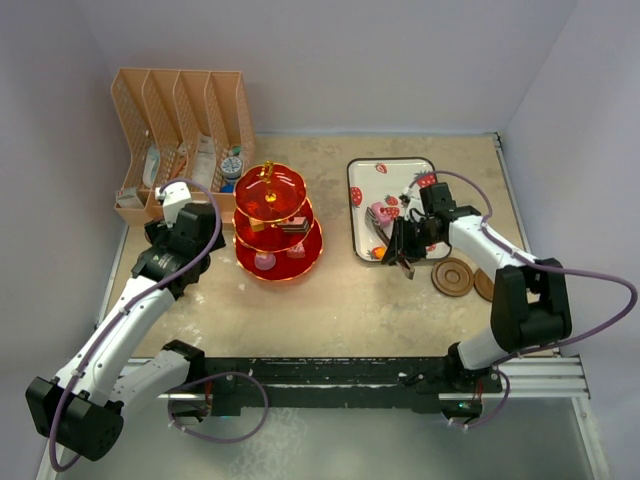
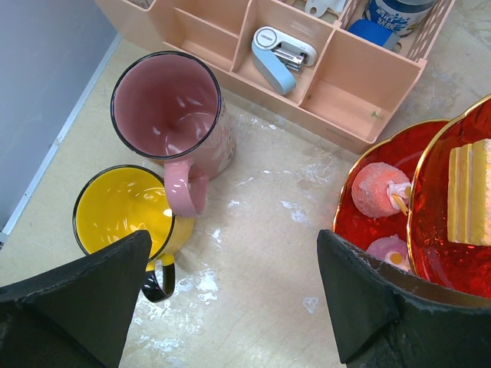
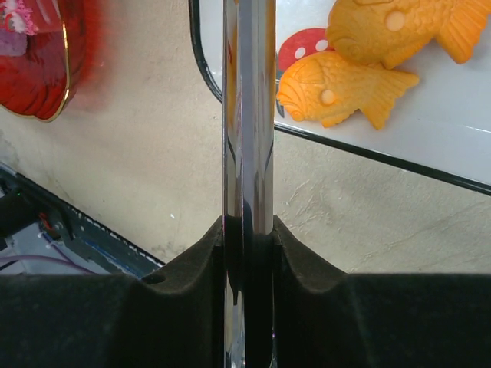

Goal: Serve the afternoon tea
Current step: Adjust the dessert on the tray.

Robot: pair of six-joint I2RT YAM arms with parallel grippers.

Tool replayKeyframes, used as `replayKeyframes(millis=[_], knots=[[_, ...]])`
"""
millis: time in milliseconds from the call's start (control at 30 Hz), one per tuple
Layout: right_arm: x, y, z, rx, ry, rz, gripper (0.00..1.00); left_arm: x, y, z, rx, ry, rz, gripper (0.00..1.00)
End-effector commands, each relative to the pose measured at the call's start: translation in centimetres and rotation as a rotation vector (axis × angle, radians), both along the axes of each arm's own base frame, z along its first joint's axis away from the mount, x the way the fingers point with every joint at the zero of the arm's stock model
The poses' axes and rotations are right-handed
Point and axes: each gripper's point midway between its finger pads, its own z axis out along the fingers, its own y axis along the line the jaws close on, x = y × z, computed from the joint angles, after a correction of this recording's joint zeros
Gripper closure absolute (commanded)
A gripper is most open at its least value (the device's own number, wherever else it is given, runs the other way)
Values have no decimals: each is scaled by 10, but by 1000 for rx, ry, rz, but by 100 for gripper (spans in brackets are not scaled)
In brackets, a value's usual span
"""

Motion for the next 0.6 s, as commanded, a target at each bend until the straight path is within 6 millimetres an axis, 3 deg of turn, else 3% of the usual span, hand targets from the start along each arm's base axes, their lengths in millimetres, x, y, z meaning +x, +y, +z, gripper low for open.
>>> replayKeyframes(millis=[0,200,400,567], knots=[[-1,14,33,108,-54,52,73,3,-1,4,11,-14,-11,14],[16,23,76,169,-173,64,71,4,-1,3,11,-11,-13,14],[37,-21,87,-55,-246,-102,66,4,-1,4,12,-14,-11,14],[36,-35,93,-117,-256,-121,61,4,-1,4,12,-16,-10,14]])
